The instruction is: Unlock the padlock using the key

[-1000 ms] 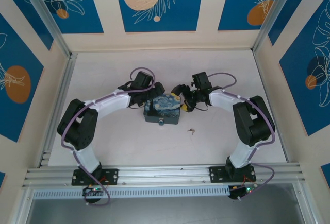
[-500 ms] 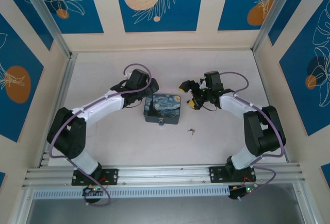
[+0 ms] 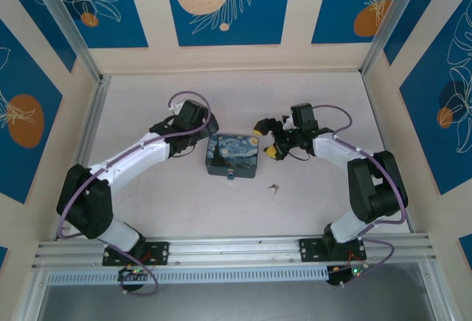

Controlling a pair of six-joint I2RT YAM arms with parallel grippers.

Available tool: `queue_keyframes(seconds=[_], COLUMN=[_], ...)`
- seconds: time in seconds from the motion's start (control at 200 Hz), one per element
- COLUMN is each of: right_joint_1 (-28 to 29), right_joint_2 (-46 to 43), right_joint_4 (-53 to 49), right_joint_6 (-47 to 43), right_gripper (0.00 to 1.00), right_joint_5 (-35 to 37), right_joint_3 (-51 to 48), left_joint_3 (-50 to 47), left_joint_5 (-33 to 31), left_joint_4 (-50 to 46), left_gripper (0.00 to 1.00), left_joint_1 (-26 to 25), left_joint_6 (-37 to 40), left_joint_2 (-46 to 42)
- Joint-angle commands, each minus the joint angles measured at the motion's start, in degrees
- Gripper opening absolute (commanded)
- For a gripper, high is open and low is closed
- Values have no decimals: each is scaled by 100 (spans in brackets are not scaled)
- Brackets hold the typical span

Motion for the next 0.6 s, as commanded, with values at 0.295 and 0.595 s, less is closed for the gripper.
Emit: queue_keyframes(seconds=[0.295, 0.595], right_joint_1=[363, 470], right_joint_2=[158, 421], right_joint_4=[171, 104], right_joint_6=[349, 385], right_gripper=[89, 87], right_joint_5=[177, 304], right_joint_3=[274, 522], left_joint_3=[-1013, -1456], left_joint_5=[927, 1004], left_joint_4=[401, 437], left_gripper=[100, 100], left_joint_1=[-13, -17], left_joint_6=[-461, -488], left_joint_2=[-719, -1308])
